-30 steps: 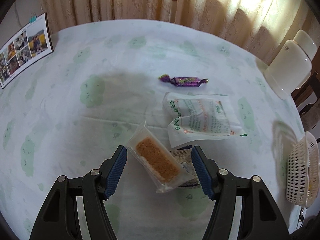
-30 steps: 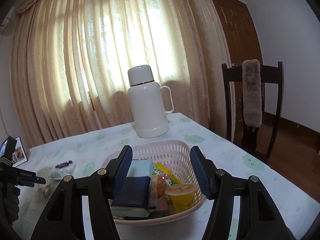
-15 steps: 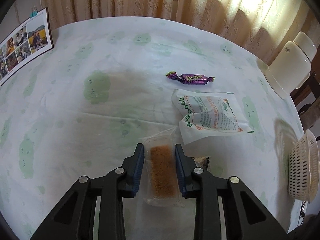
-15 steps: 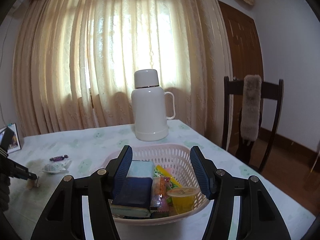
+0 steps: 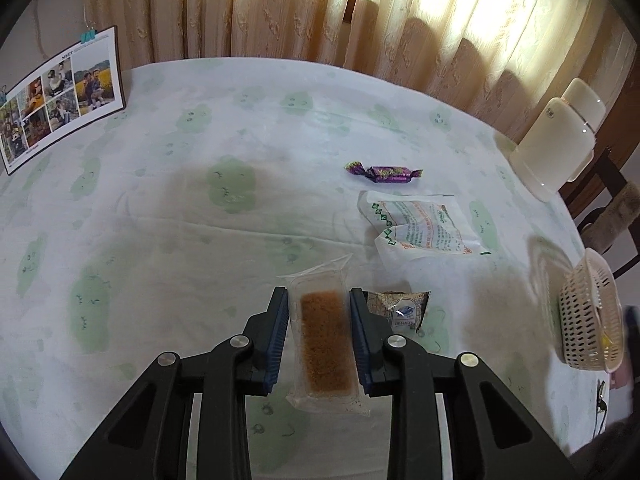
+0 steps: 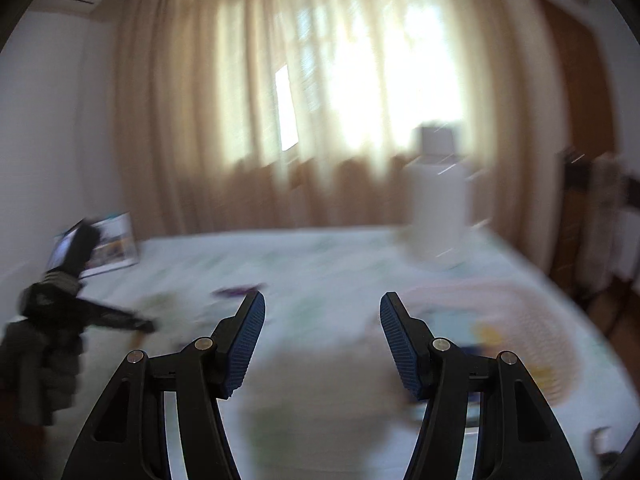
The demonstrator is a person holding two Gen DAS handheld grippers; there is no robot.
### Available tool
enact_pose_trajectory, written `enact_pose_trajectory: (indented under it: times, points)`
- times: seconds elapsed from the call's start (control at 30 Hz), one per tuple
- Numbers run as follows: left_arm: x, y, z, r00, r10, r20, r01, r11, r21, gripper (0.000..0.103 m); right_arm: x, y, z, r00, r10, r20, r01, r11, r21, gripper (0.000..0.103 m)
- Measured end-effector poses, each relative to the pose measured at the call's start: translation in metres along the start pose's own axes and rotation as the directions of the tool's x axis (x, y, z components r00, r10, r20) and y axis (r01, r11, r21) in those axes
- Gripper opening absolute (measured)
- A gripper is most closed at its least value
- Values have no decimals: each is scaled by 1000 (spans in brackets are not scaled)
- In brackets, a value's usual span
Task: Organize snacks
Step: 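Grasp the small white-blue wrapped candy with the right tool while the left holds the wafer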
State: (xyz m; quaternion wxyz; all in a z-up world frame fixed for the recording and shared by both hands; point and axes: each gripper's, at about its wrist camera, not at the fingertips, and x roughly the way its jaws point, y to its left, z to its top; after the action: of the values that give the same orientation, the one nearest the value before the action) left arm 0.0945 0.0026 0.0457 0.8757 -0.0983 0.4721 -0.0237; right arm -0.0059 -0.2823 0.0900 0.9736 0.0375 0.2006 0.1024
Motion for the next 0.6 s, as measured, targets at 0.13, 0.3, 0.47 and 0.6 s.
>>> enact_pose_trajectory:
  times: [0.13, 0.3, 0.47, 0.6]
  points:
    - [-11, 8, -1, 1000, -6, 28, 6, 1000, -3, 27, 44, 28, -2, 969, 179, -171, -181, 983, 3, 61]
    - [-22, 17, -3, 998, 8, 67, -8, 1000, -7, 27, 91, 70, -10, 912, 264, -313, -297, 953, -61, 61]
    - [-26, 26, -5, 997, -9, 73, 10, 1000, -19, 27, 130, 100, -17, 866, 299, -401, -360, 929, -84, 61]
    - [-31, 29, -4, 997, -15, 82, 18, 999, -30, 27, 157, 115, -20, 849, 302, -433, -384, 917, -112, 61]
